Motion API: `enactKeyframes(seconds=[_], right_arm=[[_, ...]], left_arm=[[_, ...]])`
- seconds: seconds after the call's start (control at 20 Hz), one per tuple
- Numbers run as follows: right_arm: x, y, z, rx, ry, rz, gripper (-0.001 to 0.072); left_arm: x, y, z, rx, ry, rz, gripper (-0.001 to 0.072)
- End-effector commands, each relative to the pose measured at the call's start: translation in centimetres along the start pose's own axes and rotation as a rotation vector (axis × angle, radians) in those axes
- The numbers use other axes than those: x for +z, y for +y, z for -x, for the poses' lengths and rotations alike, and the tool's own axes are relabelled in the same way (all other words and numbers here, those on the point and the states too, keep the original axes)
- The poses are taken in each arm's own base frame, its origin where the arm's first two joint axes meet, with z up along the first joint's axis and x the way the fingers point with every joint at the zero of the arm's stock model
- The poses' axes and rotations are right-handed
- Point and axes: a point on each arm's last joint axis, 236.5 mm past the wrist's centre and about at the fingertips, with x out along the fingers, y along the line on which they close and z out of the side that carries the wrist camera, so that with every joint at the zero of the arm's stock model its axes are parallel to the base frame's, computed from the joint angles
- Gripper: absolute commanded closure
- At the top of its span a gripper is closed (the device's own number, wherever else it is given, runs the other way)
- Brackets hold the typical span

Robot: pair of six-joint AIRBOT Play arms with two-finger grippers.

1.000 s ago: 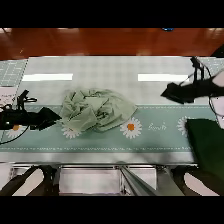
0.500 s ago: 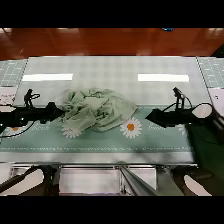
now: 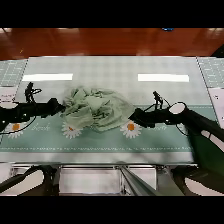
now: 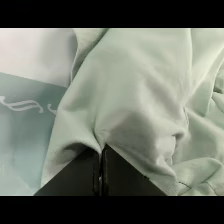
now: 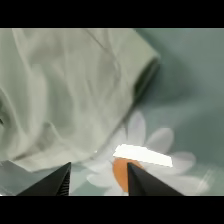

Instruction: Fold the shirts.

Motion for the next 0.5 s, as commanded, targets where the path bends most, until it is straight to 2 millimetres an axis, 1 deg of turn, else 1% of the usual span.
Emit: enactKeyframes(seconds=[0.0,0.15,0.45], right_arm=[[1.1,1.1,-1.3,0.02,0.012,-0.017,0.0304],[1.9,1.2,-2.2,0.016,0.029,-0.021,0.0304],[3.0,2.3,-4.2,0.025,0.104,-0.029,0.0304]], left_arm=[[0.3,-0.3,0.1,-0.004,-0.005,-0.01,0.0691],[0.3,-0.3,0.1,-0.004,-0.006,-0.011,0.0691],[0.3,-0.3,0.1,-0.004,-0.006,-0.011,0.0691]])
